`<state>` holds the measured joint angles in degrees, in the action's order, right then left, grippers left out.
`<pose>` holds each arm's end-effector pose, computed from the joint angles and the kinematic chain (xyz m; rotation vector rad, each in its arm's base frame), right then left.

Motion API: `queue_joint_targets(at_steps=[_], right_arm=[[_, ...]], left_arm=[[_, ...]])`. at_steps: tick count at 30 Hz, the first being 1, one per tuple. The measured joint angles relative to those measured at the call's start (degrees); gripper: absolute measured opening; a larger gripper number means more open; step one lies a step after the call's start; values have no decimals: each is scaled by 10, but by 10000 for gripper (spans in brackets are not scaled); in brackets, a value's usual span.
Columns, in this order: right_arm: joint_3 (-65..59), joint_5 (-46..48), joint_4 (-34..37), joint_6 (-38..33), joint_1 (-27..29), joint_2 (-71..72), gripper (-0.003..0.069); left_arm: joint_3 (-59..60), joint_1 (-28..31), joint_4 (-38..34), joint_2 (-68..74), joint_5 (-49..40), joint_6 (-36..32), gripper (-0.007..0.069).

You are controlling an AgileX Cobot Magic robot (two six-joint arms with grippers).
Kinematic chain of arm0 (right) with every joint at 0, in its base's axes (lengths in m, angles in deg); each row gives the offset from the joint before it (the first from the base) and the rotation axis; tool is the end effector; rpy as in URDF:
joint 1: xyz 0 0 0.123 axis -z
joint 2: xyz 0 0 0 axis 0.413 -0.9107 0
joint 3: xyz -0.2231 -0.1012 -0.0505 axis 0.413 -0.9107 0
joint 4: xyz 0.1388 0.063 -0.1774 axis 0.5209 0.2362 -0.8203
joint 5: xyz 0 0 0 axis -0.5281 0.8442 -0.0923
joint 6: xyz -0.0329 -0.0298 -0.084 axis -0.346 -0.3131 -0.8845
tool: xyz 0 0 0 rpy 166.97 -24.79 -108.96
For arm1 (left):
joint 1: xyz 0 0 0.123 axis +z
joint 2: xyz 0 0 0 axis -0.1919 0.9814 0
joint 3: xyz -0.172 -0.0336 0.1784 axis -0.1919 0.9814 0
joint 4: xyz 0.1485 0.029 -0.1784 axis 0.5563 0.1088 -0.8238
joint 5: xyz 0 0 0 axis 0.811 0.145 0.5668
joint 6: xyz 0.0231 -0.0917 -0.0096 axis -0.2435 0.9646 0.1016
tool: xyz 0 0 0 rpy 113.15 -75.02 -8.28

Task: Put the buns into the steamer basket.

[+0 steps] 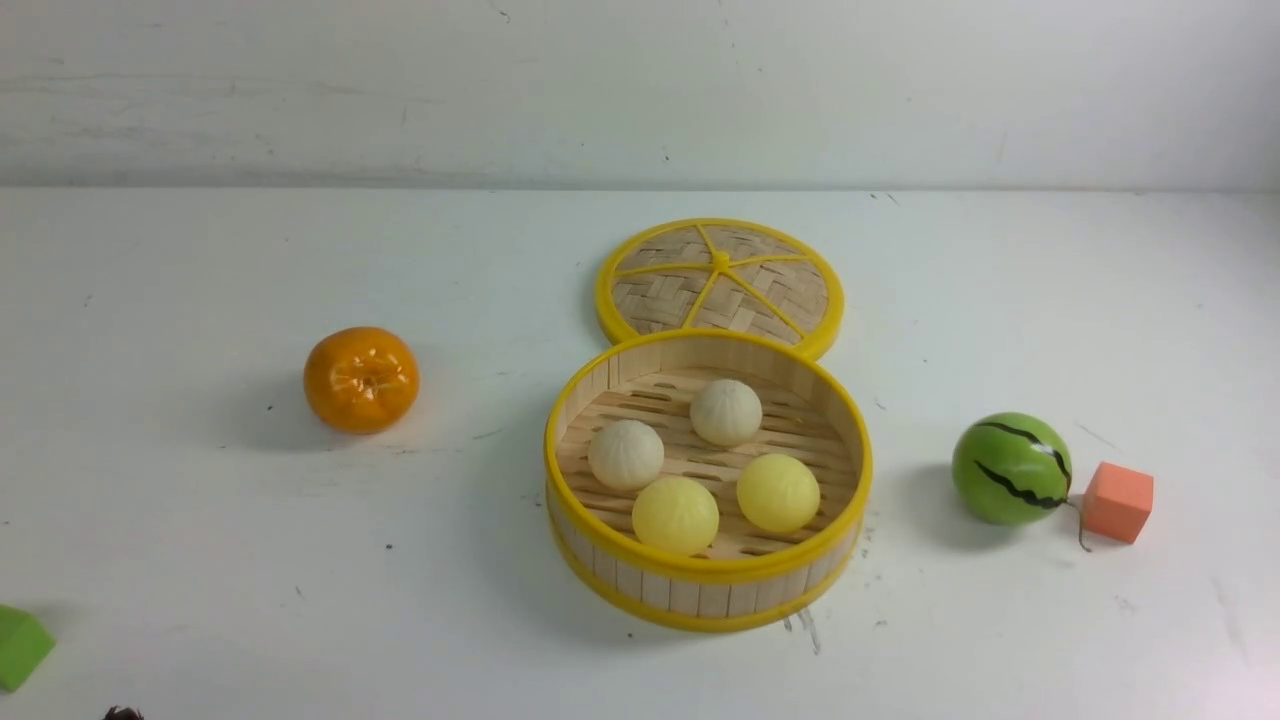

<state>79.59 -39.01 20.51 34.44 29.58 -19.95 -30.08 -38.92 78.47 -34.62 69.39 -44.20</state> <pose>0.0731 0.0006 0.1717 0.1546 1.8779 0.0976 0.0643 -0.0389 0.2231 0.2265 1.6704 -0.6014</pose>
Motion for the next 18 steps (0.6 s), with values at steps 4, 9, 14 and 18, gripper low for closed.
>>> queue_joint_targets(at_steps=[4,9,14,18], right_arm=[[0,0,0,0,0,0,4],[0,0,0,0,0,0,10],[0,0,0,0,0,0,13],[0,0,0,0,1,0,19]], left_arm=[[0,0,0,0,2,0,186],[17,4,15,-1,36,0,187],[35,79,24,-24,54,13,85],[71,185,27,-26,27,22,-13]])
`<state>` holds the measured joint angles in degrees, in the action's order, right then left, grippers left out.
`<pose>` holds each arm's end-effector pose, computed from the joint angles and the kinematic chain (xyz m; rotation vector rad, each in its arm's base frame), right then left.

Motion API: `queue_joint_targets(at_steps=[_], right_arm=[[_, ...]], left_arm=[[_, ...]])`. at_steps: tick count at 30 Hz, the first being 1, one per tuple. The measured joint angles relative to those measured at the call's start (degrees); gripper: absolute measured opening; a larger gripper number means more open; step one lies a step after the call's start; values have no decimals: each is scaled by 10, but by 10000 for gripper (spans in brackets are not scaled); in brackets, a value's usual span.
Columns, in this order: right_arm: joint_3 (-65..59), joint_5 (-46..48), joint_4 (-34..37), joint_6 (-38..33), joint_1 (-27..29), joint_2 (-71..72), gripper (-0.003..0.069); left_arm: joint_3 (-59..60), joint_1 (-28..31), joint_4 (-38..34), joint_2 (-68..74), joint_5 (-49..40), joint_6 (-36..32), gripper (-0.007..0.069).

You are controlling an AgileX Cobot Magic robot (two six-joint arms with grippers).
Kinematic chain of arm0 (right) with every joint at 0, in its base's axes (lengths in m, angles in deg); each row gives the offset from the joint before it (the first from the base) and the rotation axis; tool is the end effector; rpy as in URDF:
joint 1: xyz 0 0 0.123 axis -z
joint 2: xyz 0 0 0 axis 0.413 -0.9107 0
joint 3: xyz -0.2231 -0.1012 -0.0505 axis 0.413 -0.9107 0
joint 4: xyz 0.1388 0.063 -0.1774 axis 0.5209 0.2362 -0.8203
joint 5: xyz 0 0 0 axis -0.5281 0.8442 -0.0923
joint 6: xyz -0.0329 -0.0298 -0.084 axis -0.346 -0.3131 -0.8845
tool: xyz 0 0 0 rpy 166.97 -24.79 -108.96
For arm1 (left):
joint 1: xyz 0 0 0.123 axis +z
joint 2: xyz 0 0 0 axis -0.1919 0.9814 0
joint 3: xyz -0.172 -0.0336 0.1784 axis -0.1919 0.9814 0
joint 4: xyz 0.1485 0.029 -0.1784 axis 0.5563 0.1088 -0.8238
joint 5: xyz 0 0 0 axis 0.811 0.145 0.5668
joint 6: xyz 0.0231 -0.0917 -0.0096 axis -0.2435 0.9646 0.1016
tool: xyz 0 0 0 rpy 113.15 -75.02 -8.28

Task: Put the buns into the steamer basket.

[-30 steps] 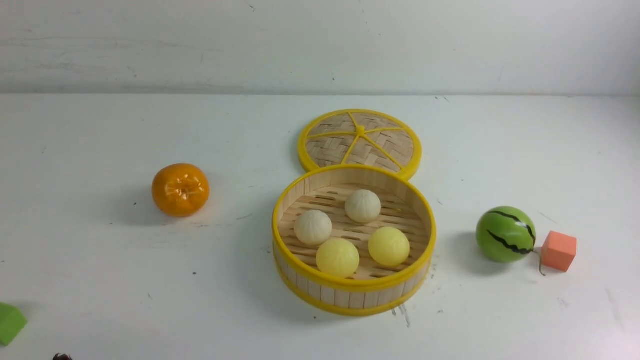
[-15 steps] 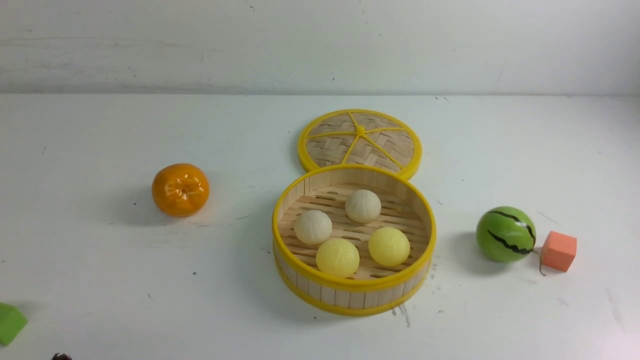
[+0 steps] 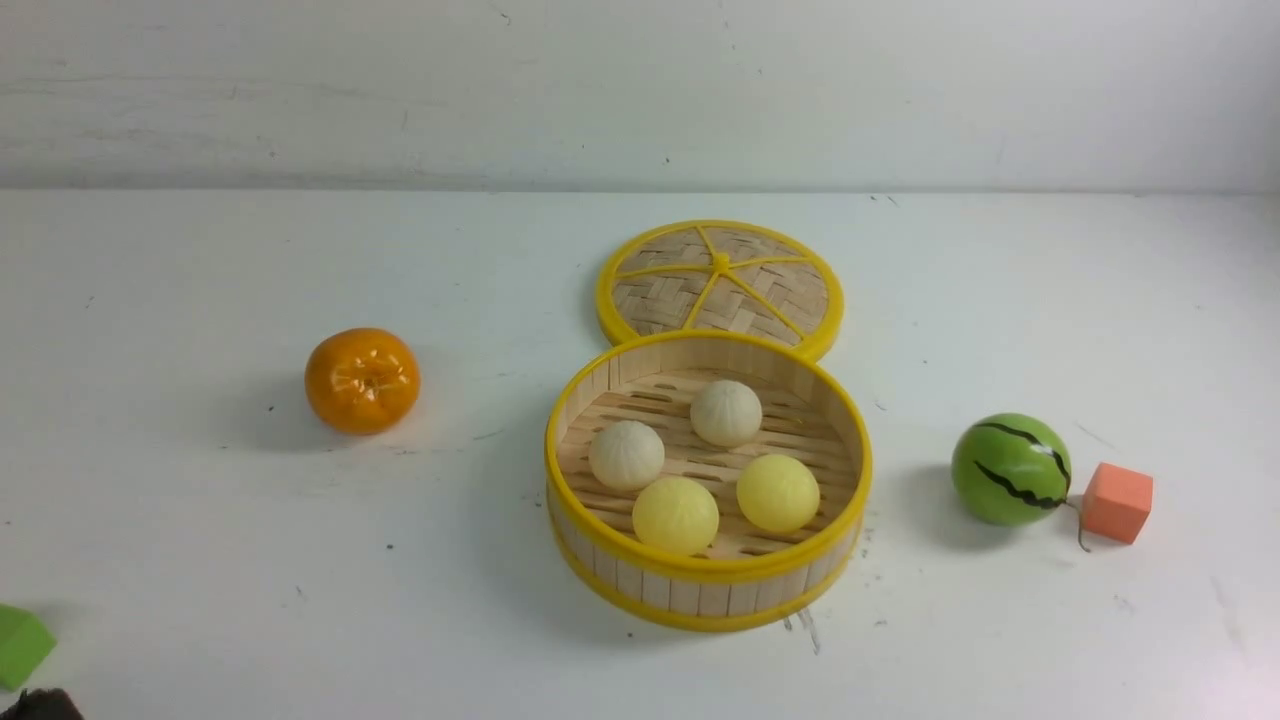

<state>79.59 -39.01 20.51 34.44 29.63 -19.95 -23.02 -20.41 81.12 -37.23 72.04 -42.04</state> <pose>0.0731 0.0005 0.1717 0.1554 1.8778 0.0970 0.0754 -0.0151 0.1910 -0.0548 1.6946 -0.3353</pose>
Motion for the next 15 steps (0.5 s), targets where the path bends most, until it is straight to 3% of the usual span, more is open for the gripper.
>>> queue_joint_targets(at_steps=[4,15], right_arm=[[0,0,0,0,0,0,22],[0,0,0,0,0,0,37]], left_arm=[[9,16,1,0,-95,8,-13],[10,32,0,0,-97,22,-13]])
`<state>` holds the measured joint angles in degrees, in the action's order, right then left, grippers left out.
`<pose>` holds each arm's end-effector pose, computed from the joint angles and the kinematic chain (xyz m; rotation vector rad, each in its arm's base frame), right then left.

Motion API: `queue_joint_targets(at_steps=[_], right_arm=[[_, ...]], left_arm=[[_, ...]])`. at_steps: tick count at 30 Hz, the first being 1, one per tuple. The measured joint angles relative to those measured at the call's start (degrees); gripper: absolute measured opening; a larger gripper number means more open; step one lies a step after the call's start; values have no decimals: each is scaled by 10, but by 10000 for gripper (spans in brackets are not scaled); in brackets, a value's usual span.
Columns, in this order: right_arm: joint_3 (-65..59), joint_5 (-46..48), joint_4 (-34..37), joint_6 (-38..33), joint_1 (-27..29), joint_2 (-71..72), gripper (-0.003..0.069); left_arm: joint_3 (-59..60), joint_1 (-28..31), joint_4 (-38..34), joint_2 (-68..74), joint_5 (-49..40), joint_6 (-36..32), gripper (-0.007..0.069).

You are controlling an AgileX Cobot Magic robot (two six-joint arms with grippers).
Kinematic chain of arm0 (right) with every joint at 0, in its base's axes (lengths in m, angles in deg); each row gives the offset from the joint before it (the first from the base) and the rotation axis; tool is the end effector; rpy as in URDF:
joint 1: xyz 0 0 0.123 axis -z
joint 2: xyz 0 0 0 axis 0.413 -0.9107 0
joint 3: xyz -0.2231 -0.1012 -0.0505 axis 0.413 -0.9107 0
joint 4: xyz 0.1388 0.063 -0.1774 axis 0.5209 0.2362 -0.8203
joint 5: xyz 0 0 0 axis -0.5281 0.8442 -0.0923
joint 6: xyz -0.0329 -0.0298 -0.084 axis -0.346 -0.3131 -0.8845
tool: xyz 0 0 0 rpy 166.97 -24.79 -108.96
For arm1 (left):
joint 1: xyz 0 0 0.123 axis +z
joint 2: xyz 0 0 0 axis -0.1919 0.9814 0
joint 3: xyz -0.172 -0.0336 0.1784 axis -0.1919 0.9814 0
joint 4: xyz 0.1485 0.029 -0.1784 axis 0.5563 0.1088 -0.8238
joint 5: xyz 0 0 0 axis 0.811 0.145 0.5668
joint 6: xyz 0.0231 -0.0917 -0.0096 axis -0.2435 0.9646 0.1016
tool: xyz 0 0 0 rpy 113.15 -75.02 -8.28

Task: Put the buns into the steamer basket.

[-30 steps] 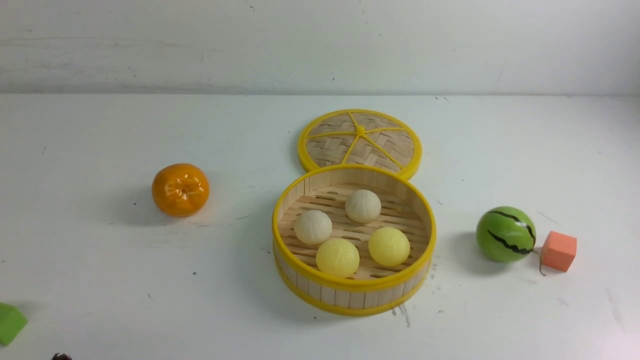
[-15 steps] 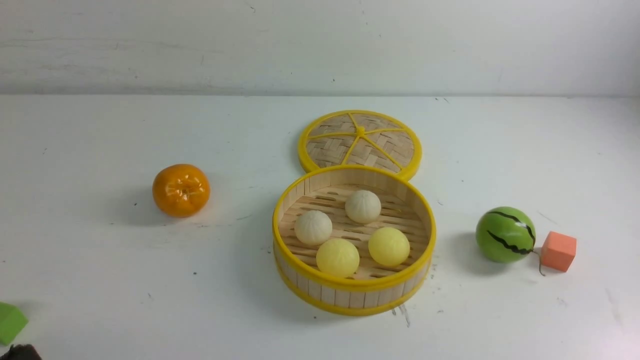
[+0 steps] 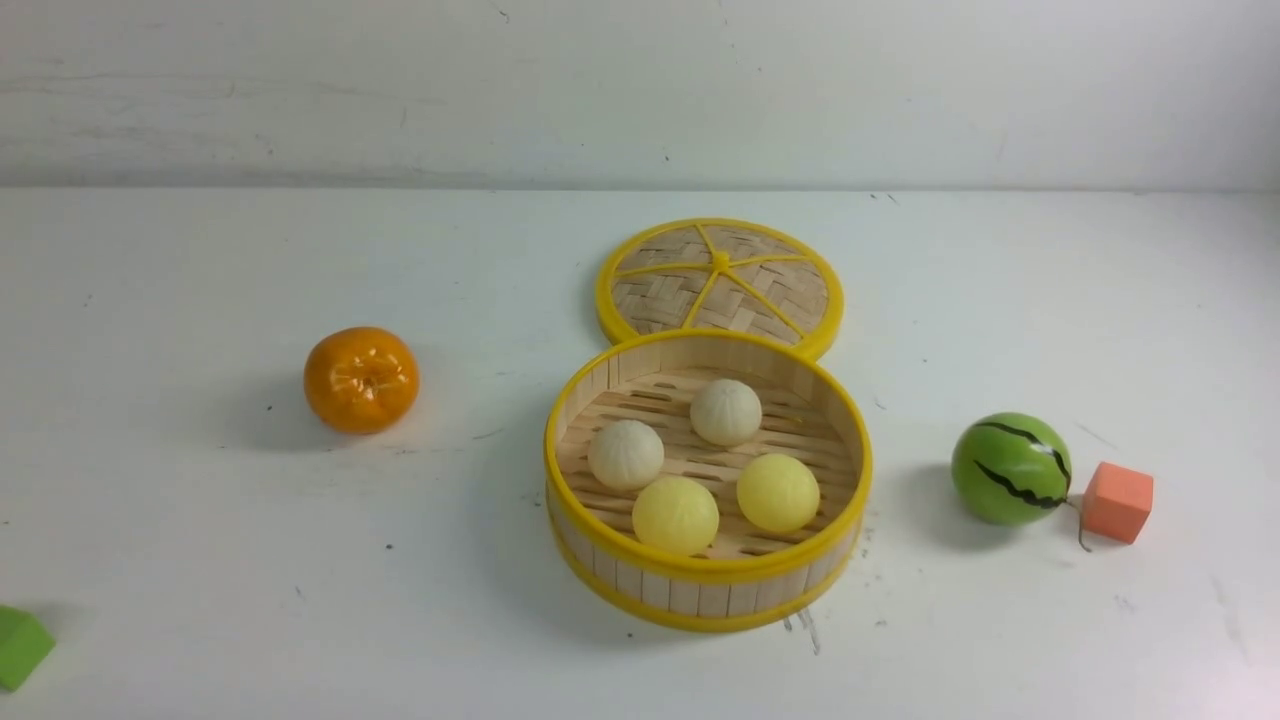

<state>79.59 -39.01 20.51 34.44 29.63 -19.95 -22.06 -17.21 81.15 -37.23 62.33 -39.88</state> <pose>0.0731 0.0005 0.1717 0.1554 1.8778 0.0970 0.0729 -0.0127 0.1700 -0.1302 1.8764 -0.3161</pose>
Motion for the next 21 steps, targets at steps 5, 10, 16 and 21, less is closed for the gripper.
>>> queue_joint_targets(at_steps=[5,10,16,21], right_arm=[[0,0,0,0,0,0,46],[0,1,0,0,0,0,52],[0,1,0,0,0,0,57],[0,1,0,0,0,0,62]], left_arm=[[0,0,0,0,0,1,-13],[0,0,0,0,0,1,-13],[0,0,0,0,0,2,-13],[0,0,0,0,0,2,-13]])
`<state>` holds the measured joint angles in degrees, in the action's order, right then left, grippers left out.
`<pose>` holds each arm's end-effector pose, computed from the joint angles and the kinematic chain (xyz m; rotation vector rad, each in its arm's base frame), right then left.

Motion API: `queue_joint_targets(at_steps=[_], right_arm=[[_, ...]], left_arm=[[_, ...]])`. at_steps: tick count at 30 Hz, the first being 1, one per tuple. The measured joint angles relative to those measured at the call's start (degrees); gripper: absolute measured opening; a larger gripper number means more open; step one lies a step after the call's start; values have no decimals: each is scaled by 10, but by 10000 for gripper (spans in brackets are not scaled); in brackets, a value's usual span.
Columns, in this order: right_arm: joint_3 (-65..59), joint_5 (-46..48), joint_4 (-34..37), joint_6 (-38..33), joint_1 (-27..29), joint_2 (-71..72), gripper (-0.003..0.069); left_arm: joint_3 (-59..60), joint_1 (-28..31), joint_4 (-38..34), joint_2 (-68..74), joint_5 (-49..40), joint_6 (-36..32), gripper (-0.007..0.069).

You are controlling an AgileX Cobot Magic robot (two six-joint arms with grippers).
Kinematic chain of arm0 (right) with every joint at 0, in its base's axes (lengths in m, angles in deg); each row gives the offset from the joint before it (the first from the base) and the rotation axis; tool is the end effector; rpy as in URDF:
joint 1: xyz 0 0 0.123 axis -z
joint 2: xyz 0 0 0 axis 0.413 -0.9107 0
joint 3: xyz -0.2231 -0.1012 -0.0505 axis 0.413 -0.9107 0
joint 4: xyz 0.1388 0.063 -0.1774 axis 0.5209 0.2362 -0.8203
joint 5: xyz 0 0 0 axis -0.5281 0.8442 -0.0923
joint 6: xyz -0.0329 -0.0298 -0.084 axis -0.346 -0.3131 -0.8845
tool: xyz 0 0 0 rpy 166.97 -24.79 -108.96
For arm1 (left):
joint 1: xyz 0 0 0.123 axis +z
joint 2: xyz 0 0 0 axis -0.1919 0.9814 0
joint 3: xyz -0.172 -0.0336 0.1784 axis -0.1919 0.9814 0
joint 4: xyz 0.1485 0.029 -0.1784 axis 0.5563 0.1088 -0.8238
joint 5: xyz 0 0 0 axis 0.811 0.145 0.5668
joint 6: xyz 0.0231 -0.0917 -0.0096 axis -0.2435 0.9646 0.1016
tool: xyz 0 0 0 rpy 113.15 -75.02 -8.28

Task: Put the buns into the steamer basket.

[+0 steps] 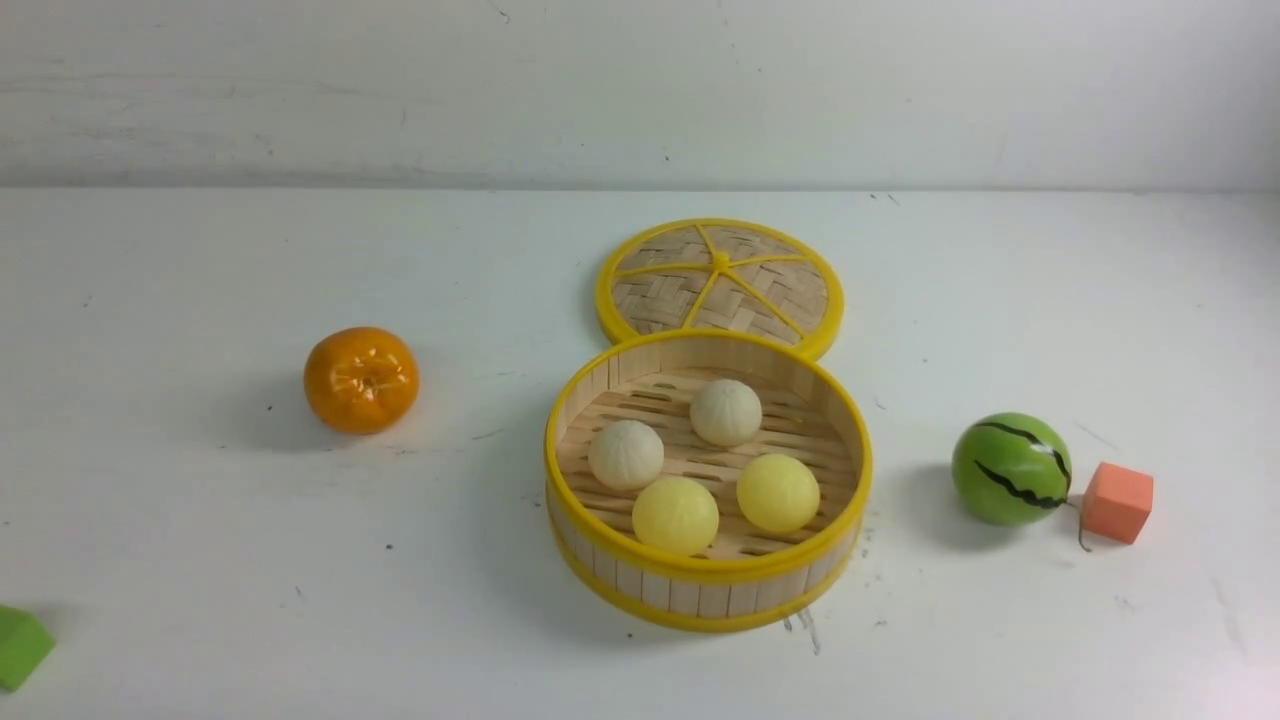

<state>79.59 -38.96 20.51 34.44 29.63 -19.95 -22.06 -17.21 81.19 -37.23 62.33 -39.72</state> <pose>0.0730 0.0005 0.1716 0.1553 1.8787 0.0971 0.0730 -0.0127 0.1700 -0.1324 1.8764 -0.3174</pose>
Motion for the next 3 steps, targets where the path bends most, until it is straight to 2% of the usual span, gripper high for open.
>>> queue_joint_targets(at_steps=[3], right_arm=[[0,0,0,0,0,0,66]], left_arm=[[0,0,0,0,0,0,-13]])
